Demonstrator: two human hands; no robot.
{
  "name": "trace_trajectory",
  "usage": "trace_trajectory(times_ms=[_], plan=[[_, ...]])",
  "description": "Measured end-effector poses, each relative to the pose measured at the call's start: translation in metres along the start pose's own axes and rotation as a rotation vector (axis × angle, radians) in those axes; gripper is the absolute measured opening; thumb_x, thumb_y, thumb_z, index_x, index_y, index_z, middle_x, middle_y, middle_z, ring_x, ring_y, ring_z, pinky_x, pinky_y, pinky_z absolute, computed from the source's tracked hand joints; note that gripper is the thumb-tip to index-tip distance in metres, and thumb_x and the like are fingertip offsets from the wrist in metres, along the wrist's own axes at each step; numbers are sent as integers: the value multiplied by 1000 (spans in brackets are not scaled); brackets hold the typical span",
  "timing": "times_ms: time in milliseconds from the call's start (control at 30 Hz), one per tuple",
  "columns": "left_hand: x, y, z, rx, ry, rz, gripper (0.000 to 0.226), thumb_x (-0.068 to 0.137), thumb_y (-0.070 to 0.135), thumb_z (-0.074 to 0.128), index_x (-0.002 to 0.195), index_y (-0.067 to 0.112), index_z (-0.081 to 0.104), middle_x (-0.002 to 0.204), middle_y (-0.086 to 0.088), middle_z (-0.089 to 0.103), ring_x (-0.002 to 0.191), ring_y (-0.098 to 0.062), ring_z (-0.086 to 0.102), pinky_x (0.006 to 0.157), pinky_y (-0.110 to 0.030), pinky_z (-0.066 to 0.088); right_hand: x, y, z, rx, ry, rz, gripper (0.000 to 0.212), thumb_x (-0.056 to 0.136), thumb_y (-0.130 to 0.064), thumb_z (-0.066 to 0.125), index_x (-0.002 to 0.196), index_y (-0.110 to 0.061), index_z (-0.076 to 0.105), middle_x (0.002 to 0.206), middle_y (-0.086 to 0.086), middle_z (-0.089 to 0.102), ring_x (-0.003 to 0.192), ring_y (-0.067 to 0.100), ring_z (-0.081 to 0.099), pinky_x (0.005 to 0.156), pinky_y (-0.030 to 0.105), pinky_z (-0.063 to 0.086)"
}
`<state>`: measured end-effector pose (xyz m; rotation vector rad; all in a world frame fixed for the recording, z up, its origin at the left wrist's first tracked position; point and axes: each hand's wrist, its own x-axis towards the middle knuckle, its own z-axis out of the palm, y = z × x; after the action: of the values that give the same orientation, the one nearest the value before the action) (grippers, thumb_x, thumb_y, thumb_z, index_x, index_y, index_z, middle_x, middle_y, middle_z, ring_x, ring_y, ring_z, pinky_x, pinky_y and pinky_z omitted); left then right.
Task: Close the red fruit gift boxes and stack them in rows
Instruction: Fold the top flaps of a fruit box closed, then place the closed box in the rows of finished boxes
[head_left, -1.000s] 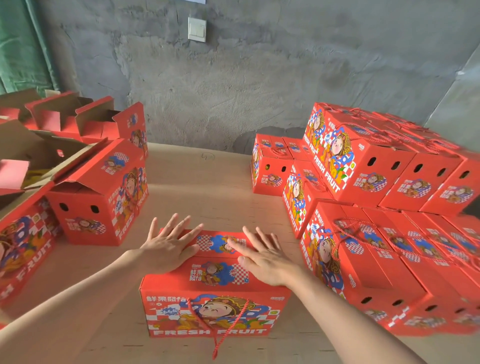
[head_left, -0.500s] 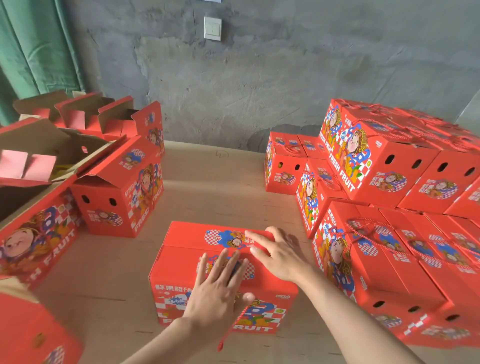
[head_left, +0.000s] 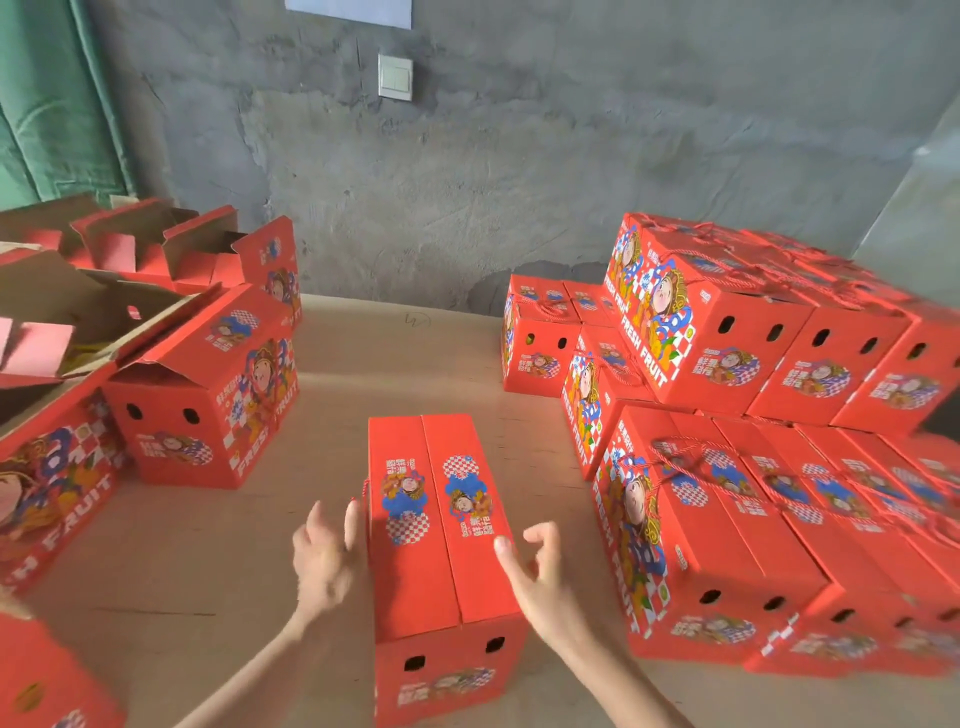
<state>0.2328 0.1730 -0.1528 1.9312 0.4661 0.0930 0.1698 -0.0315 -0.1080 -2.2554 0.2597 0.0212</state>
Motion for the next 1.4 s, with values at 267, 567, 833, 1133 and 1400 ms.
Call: trace_trajectory(times_ms=[267, 567, 833, 1133, 1400], plan=[[-23, -8, -6, -497, -277, -537, 32, 92, 22, 56, 61, 12, 50, 42, -2, 48, 34, -14, 39, 45, -20, 26, 24, 8, 7, 652, -246, 537, 60, 93, -58, 39, 136, -17, 48, 144, 11, 45, 131, 26, 43, 107, 41, 33], [-12, 66, -30, -515, -143, -102, 33, 84, -12, 51, 73, 18, 45, 66, -11, 54, 50, -15, 41, 46, -22, 30, 48, -82, -14, 618, 54, -25, 14, 94, -6, 52, 85, -4, 62, 87, 9, 63, 77, 16, 56, 68, 21, 41], [-22, 151, -68, 8, -223, 818, 27, 92, 9, 42, 112, 20, 56, 69, 8, 70, 65, 0, 62, 69, -17, 48, 34, -133, -23, 864, -463, 5, 26, 96, -3, 37, 87, 1, 61, 78, 9, 73, 74, 25, 67, 90, 36, 50], [-20, 62, -48, 406, -206, 384, 21, 91, 12, 48, 89, 12, 69, 97, -4, 70, 86, -21, 62, 69, -24, 44, 34, -146, -43, 881, -419, 140, 28, 98, -16, 42, 76, -5, 56, 42, -4, 41, 44, 11, 42, 58, 24, 38], [-37, 40, -44, 273, -182, 598, 28, 95, 16, 52, 120, 9, 62, 123, 2, 57, 117, -14, 52, 92, -11, 32, 33, -186, -59, 520, -196, -87, 28, 94, -13, 49, 66, -11, 51, 58, 4, 49, 53, 14, 53, 51, 24, 27]])
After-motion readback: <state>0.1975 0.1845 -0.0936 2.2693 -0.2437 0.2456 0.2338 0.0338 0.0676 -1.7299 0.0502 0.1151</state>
